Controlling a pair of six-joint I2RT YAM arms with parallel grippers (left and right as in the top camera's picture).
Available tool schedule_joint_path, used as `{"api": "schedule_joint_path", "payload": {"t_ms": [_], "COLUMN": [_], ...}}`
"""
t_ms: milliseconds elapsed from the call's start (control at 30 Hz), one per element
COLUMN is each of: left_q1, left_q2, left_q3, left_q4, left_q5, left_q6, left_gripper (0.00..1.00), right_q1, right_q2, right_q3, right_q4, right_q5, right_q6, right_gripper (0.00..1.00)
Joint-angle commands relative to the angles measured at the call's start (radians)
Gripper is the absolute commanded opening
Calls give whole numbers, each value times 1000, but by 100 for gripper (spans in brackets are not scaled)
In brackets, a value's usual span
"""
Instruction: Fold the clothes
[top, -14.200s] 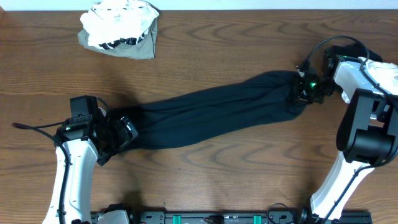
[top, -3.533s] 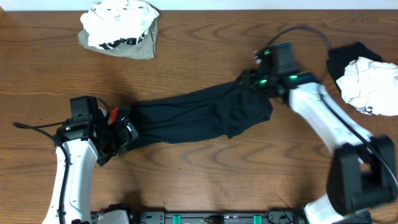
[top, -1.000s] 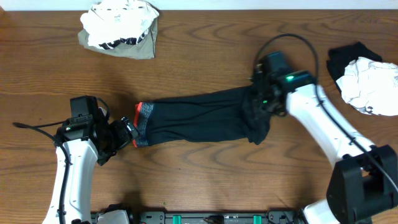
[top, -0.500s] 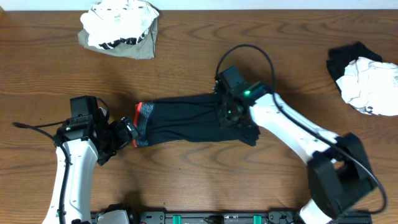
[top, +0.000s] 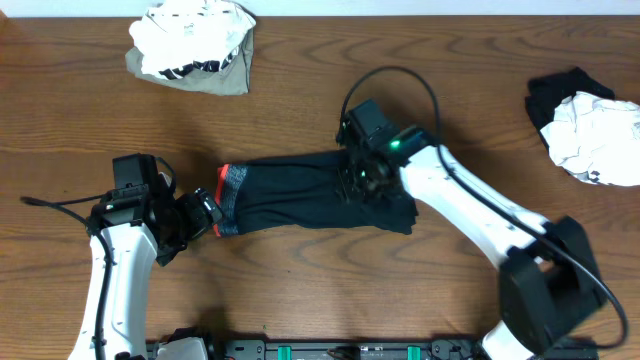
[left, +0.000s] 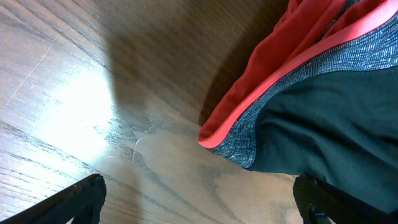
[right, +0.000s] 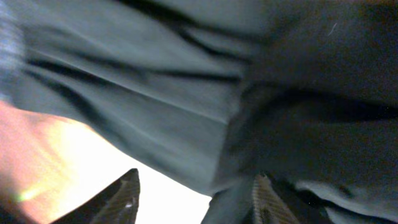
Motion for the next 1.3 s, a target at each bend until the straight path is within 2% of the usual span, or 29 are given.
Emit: {"api": "schedule_joint_path", "payload": {"t_ms": [0, 133, 367, 567, 667, 700, 867, 1267], "left_q1": [-3, -3, -3, -3, -3, -3, -3, -3], "left_q2": [6, 6, 6, 6, 6, 6, 6, 6], "left_q3": [-12, -12, -12, -12, -12, -12, -12, -12], "left_q4": [-7, -10, -7, -7, -7, -7, -6, -7], "left_q5": [9, 9, 9, 9, 9, 9, 9, 9], "left_q6": [13, 13, 13, 13, 13, 13, 13, 13], "left_gripper": [98, 98, 98, 98, 98, 98, 98, 98], "right_q1": [-32, -80, -170, -176, -176, -176, -163, -95], "right_q2": [-82, -116, -93, 0, 72, 93, 192, 263], "right_q3": [39, 39, 38, 37, 37, 37, 37, 13], "right_q4": [-5, -1, 55, 84, 92, 92, 80, 38], "right_q5": [-29, -11, -10, -10, -24, -43, -179, -212], "right_q6": [5, 16, 58, 82, 103, 103, 103, 121], "right_gripper": [60, 62, 47, 25, 5, 1, 1, 1]}}
